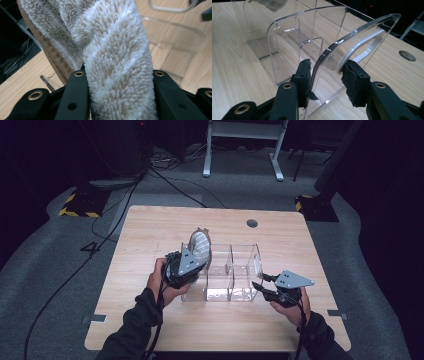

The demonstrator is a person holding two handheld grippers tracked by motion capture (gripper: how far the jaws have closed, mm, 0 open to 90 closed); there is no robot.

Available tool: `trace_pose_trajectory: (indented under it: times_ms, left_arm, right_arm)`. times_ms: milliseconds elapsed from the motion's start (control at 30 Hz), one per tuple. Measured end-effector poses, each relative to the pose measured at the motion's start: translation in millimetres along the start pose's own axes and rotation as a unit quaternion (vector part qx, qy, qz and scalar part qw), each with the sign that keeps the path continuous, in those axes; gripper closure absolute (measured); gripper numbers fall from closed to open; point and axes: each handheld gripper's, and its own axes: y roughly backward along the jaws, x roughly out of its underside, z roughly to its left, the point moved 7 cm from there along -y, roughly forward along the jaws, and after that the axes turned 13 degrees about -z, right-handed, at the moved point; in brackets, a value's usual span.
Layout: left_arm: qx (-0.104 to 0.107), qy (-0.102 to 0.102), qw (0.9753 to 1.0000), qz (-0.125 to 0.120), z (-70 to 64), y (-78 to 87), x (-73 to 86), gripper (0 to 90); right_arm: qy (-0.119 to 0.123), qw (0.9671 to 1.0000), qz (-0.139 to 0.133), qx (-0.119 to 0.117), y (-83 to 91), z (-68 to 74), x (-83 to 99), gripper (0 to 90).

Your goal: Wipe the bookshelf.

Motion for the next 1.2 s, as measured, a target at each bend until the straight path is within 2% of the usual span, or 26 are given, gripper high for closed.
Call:
trace_pose_trajectory:
  times_ms: [133, 300, 433, 467, 500, 533, 567, 600, 733, 800, 833, 867, 933, 967, 1100, 1167, 1200]
  left_arm:
    - [0.008, 0.003, 0.9996, 0.027, -4.2, -8.4, 9.5, 66.8]
    - [-0.009, -0.007, 0.9991, 0.040, -7.8, -8.7, 14.0, 66.8]
    - [-0.020, -0.034, 0.9978, 0.054, -11.5, -5.6, 20.7, 66.3]
    - [-0.026, -0.037, 0.9977, 0.050, -12.7, -4.9, 23.0, 66.1]
    - [-0.035, -0.053, 0.9970, 0.045, -14.5, -2.7, 24.8, 65.6]
    - [-0.033, -0.061, 0.9967, 0.044, -16.7, -1.7, 25.3, 65.8]
    - [-0.034, -0.074, 0.9956, 0.046, -19.4, -0.2, 26.2, 65.8]
    - [-0.039, -0.095, 0.9935, 0.050, -22.4, 1.1, 27.6, 65.7]
    - [-0.047, -0.119, 0.9903, 0.054, -28.9, 4.7, 30.7, 65.6]
    - [-0.053, -0.135, 0.9877, 0.059, -33.9, 5.1, 32.7, 65.1]
    - [-0.048, -0.132, 0.9884, 0.058, -35.8, 5.3, 33.2, 64.8]
    - [-0.037, -0.120, 0.9904, 0.058, -37.7, 5.7, 34.8, 64.9]
    - [-0.044, -0.127, 0.9893, 0.056, -39.7, 5.8, 36.8, 63.0]
    - [-0.045, -0.124, 0.9897, 0.055, -40.5, 6.3, 36.8, 62.9]
    - [-0.054, -0.089, 0.9940, 0.035, -39.0, 6.7, 36.2, 62.8]
    - [-0.058, -0.081, 0.9945, 0.031, -35.1, 5.8, 36.8, 63.1]
    - [-0.060, -0.066, 0.9957, 0.024, -30.4, 4.9, 37.4, 63.1]
  right_arm:
    - [0.000, 1.0000, 0.000, 0.004, -0.1, 1.2, 0.1, 59.5]
    - [0.003, 0.9999, 0.000, 0.010, -0.4, 2.4, 0.2, 59.0]
    - [0.005, 0.9999, 0.004, 0.012, -1.4, 4.6, 0.3, 54.1]
    - [0.005, 0.9999, 0.004, 0.012, -1.8, 5.2, 0.3, 52.2]
    - [0.004, 0.9999, 0.006, 0.011, -2.0, 6.0, 0.5, 50.7]
    - [0.004, 0.9999, 0.006, 0.011, -2.4, 6.9, 0.7, 49.1]
    - [0.004, 0.9999, 0.006, 0.012, -2.6, 7.4, 0.8, 47.9]
    - [0.001, 0.9999, 0.006, 0.010, -2.6, 8.4, 0.9, 46.3]
    - [0.001, 0.9999, 0.010, 0.009, -3.8, 10.5, 1.5, 41.0]
    - [0.001, 0.9999, 0.012, 0.010, -4.3, 11.4, 1.8, 39.4]
    - [0.002, 0.9999, 0.013, 0.010, -4.5, 11.6, 1.9, 39.2]
    - [0.001, 0.9999, 0.012, 0.010, -4.6, 11.7, 1.8, 38.7]
    - [-0.001, 0.9998, 0.013, 0.012, -4.6, 11.3, 2.2, 38.1]
    - [-0.002, 0.9999, 0.013, 0.011, -4.6, 11.4, 2.3, 37.6]
    - [-0.002, 0.9998, 0.014, 0.012, -4.4, 13.2, 2.5, 34.6]
    - [-0.004, 0.9998, 0.013, 0.010, -4.0, 14.9, 2.2, 34.3]
    - [-0.005, 0.9999, 0.014, 0.007, -3.8, 16.2, 1.9, 34.7]
